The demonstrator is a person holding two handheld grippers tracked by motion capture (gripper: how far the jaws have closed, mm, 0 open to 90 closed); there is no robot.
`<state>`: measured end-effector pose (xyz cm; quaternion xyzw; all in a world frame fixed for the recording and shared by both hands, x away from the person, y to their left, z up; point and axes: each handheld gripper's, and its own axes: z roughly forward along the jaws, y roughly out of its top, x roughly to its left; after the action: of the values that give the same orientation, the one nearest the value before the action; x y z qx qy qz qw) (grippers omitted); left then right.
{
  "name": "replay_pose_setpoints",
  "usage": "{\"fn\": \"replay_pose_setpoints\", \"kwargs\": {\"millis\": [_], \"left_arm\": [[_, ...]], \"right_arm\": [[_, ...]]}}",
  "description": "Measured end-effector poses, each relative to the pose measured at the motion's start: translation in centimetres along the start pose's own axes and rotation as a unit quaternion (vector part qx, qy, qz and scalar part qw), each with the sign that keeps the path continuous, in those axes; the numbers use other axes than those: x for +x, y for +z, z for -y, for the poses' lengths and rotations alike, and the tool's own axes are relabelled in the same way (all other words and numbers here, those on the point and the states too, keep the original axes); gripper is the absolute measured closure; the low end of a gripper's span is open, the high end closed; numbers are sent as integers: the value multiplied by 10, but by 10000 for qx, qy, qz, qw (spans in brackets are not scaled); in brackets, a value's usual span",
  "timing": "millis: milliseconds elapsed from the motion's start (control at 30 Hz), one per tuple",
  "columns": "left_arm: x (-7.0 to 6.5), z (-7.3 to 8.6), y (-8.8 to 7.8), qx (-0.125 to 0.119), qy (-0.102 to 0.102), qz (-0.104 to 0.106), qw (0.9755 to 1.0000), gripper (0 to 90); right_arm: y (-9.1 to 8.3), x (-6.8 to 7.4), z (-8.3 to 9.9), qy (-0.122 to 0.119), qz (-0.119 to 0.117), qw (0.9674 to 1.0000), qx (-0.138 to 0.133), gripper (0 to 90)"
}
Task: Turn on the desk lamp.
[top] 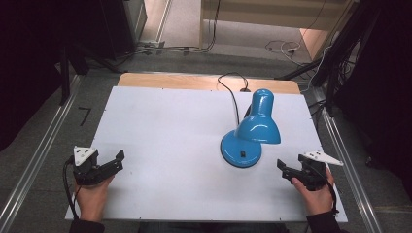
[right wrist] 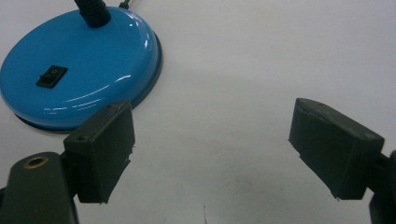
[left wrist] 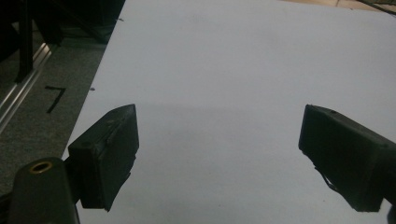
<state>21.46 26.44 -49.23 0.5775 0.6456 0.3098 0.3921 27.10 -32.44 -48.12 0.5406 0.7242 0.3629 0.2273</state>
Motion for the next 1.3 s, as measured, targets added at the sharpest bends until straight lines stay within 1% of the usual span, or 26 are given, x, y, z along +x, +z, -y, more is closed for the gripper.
{"fn": "replay_pose_setpoints", "kwargs": {"millis": [200, 300, 333, 500, 667, 1300], "left_arm": [[0, 0, 0, -3, -3, 0, 10000, 126], [0, 0, 0, 5, -4, 2, 10000, 126], [0, 0, 0, 7, -5, 6, 10000, 126], [0, 0, 0, 2, -6, 17, 10000, 126], [0, 0, 0, 12, -4, 12, 10000, 126], [0, 0, 1, 0, -13, 24, 10000, 126]], "right_arm": [[1, 3, -1, -32, -25, 10000, -4, 128], [2, 6, -2, -32, -67, 10000, 4, 128], [3, 8, -2, -66, -91, 9999, -12, 129], [4, 12, -3, -79, -112, 9999, -7, 129], [5, 14, -4, -74, -146, 9999, -7, 130], [10, 24, -8, -170, -249, 9995, -13, 133]]}}
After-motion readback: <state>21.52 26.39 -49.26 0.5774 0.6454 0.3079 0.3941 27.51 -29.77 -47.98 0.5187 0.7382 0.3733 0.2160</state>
